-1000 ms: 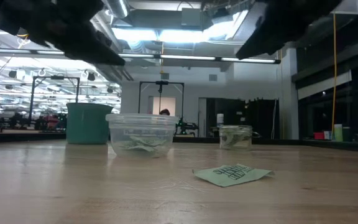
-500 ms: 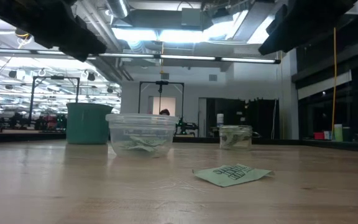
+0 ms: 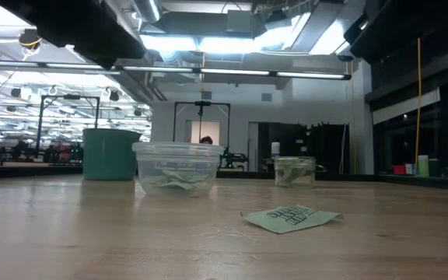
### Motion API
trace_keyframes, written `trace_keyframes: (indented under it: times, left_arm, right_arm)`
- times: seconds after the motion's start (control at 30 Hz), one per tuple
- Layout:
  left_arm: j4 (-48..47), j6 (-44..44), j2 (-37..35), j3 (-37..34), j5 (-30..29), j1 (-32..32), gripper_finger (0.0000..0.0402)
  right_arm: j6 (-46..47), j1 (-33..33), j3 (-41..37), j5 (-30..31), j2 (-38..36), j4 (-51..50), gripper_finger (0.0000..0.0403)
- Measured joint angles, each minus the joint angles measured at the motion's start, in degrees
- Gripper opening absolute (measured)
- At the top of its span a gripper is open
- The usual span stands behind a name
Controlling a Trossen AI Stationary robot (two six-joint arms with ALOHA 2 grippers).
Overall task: Pick and place Stevia / Truvia into bins
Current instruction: Put the white stevia packet into the transparent plastic container
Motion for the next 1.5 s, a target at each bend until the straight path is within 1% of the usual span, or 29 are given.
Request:
trace_keyframes:
  times: [0.13,0.27,0.33,0.47,0.53,0.63,0.73,1.0,1.13,1.33,1.5]
  left_arm:
    - [-0.4,0.0,2.9,2.5,0.0,-1.0,0.0003]
    - [-0.5,-0.5,3.3,3.2,0.0,-2.3,0.0003]
    - [-0.8,-0.5,3.1,3.2,-0.7,-3.1,0.0003]
    - [-2.9,-0.6,2.5,3.3,-3.2,-4.4,0.0003]
    - [-3.5,-0.6,2.4,3.2,-3.4,-4.9,0.0003]
    - [-4.4,-1.3,2.3,3.2,-3.4,-5.7,0.0003]
    - [-5.2,-3.2,2.3,3.2,-3.4,-6.2,0.0003]
    - [-5.4,-3.6,2.3,3.2,-3.0,-7.6,0.0003]
    - [-5.3,-4.1,2.3,3.2,-2.9,-8.0,0.0003]
    - [-5.7,-6.5,2.3,3.2,-2.9,-8.0,0.0003]
    - [-6.1,-6.5,2.3,3.2,-2.9,-8.0,0.0003]
  right_arm:
    - [0.1,1.2,0.0,-0.3,0.4,1.1,0.0007]
    - [0.0,2.3,1.2,-0.5,1.4,1.6,0.0007]
    - [-1.3,2.8,3.4,-0.5,2.8,1.6,0.0008]
    - [-4.0,3.6,8.0,-0.4,6.4,-2.8,0.0008]
    - [-4.4,3.7,9.5,-0.4,8.5,-4.6,0.0008]
    - [-4.3,3.7,10.6,-0.4,11.6,-4.4,0.0017]
    - [-4.3,3.7,11.4,-0.3,14.4,-4.1,0.0043]
    - [-2.9,3.7,11.4,-0.2,21.3,0.8,0.014]
    - [-1.5,3.6,11.4,-0.2,24.3,2.2,0.018]
    - [1.5,3.3,11.3,1.8,27.8,4.4,0.0223]
    - [4.9,2.4,11.3,2.3,29.6,5.0,0.024]
